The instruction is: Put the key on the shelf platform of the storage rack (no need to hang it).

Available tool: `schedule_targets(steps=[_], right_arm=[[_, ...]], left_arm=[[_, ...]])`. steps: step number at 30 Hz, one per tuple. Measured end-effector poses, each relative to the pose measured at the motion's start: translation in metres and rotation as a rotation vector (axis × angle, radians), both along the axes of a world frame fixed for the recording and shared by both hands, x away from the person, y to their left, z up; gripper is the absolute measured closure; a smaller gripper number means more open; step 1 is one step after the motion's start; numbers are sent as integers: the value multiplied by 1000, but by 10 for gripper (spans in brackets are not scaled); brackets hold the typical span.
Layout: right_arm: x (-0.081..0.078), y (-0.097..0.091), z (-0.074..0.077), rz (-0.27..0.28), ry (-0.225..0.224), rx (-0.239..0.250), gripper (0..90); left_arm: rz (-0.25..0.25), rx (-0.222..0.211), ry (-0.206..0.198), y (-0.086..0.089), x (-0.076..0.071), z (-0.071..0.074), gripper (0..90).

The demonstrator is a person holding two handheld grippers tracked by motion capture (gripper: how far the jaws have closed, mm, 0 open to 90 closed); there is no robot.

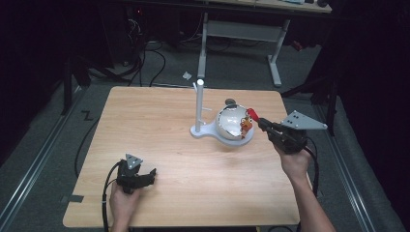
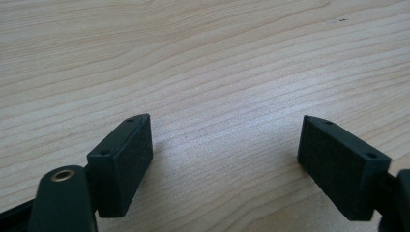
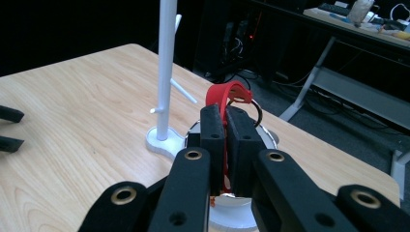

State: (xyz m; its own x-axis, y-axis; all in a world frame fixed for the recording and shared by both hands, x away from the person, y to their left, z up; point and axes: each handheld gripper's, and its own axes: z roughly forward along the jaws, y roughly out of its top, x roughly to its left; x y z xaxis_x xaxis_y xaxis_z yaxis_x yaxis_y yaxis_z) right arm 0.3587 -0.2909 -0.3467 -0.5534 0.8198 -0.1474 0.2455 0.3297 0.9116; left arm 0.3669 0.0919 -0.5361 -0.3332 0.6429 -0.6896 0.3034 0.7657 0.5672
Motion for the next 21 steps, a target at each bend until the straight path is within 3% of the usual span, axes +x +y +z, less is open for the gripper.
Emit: schedule_targets(steps=[8, 21], right_arm=[[11, 0, 5, -16, -1, 1, 872], [29, 4, 0, -31, 32, -10, 872]], left_arm=[[-1, 0, -1, 0, 0, 0, 204], [-4, 0, -1, 0, 0, 0, 204]])
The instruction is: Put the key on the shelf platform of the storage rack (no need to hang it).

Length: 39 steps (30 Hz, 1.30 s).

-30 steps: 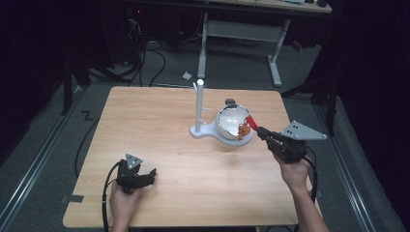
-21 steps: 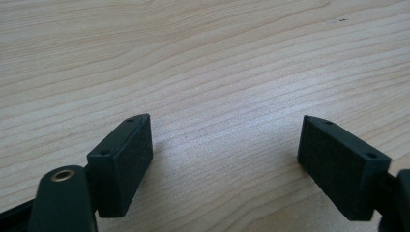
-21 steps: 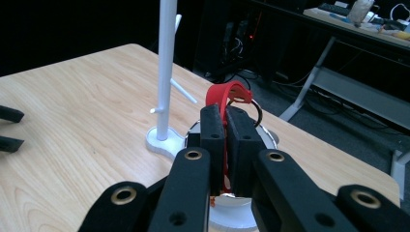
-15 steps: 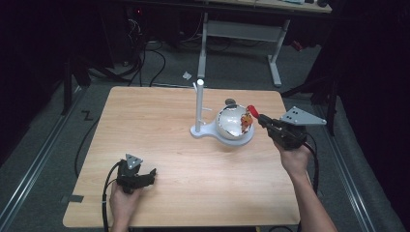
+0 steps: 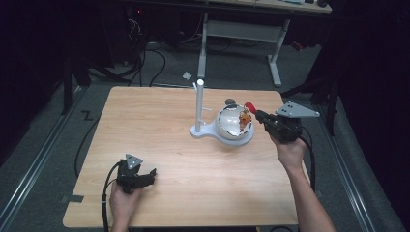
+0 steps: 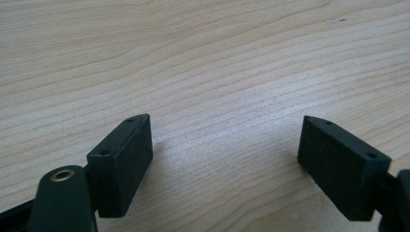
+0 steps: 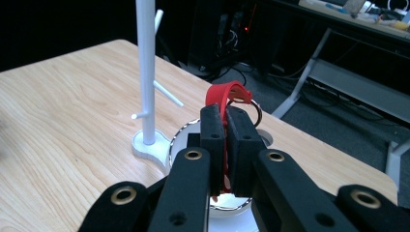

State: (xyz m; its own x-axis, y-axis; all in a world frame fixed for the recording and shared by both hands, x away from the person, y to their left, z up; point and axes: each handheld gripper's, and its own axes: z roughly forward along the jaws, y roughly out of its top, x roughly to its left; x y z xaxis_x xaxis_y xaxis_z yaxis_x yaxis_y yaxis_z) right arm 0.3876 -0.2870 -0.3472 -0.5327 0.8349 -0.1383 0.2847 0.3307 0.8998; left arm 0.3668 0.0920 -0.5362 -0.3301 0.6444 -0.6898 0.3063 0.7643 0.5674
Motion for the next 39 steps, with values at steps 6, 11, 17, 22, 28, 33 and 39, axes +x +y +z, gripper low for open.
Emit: schedule_targets(steps=[6, 11, 17, 22, 28, 33, 39], right_arm=[[8, 3, -6, 0, 20, -12, 872], [13, 6, -10, 2, 34, -21, 872], [18, 10, -16, 8, 53, -25, 871], [22, 13, -20, 16, 66, -30, 871], [26, 15, -24, 19, 82, -33, 870], [27, 16, -27, 23, 88, -25, 870], [31, 18, -36, 30, 111, -25, 870]], left_arm=[[-1, 1, 0, 0, 0, 0, 204], [0, -1, 0, 0, 0, 0, 204], [2, -3, 1, 0, 0, 0, 204], [0, -2, 0, 0, 0, 0, 203], [1, -3, 1, 0, 0, 0, 203], [1, -2, 1, 0, 0, 0, 203], [2, -2, 1, 0, 0, 0, 204]])
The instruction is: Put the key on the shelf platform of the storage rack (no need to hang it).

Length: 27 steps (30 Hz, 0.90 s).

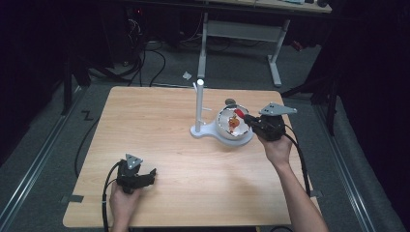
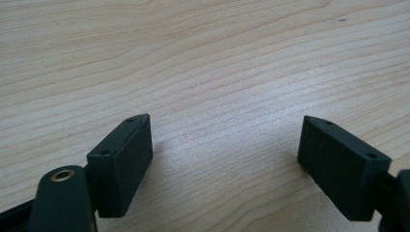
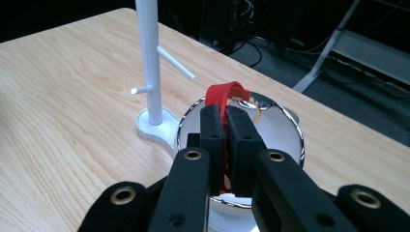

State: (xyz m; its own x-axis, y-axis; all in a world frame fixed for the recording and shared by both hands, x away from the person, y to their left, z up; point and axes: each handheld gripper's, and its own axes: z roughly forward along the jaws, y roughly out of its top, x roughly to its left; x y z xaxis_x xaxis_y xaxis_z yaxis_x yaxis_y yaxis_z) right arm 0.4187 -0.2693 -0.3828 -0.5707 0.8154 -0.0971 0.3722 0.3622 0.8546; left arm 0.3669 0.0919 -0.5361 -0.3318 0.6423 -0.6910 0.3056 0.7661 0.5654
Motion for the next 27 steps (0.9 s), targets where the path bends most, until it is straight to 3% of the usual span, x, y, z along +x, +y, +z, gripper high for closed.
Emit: schedule_targets(steps=[6, 27], right_arm=[[4, -5, -11, -15, 27, 16, 871], [14, 6, -28, -6, 87, -29, 871]], left_arm=[[-1, 1, -1, 0, 0, 0, 203], [3, -5, 4, 0, 0, 0, 203]])
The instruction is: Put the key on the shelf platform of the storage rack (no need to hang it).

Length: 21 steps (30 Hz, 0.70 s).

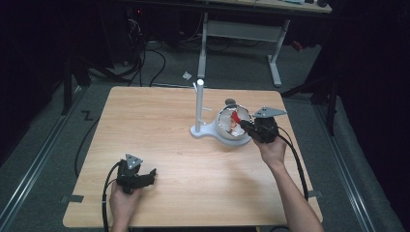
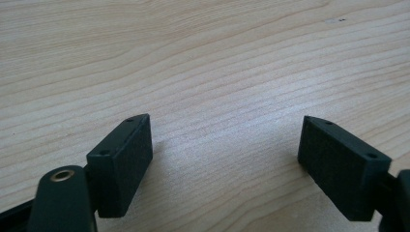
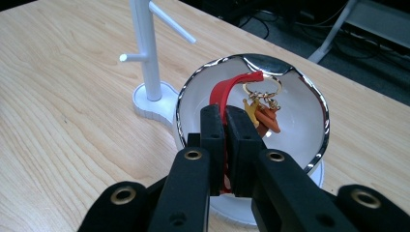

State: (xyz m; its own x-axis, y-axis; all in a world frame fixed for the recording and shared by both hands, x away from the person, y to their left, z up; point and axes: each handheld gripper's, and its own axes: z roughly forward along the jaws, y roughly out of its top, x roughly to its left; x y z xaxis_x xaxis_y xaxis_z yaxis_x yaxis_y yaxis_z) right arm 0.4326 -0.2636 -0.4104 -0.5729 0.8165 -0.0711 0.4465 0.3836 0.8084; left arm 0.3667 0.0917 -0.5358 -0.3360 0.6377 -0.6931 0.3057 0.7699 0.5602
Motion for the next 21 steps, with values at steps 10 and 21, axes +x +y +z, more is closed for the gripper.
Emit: schedule_targets(steps=[10, 21], right_arm=[[8, 5, -9, -7, 29, 2, 871], [21, 6, -22, -19, 65, -16, 869]], left_arm=[[-3, 3, -3, 0, 0, 0, 203], [0, 3, -2, 0, 0, 0, 203]])
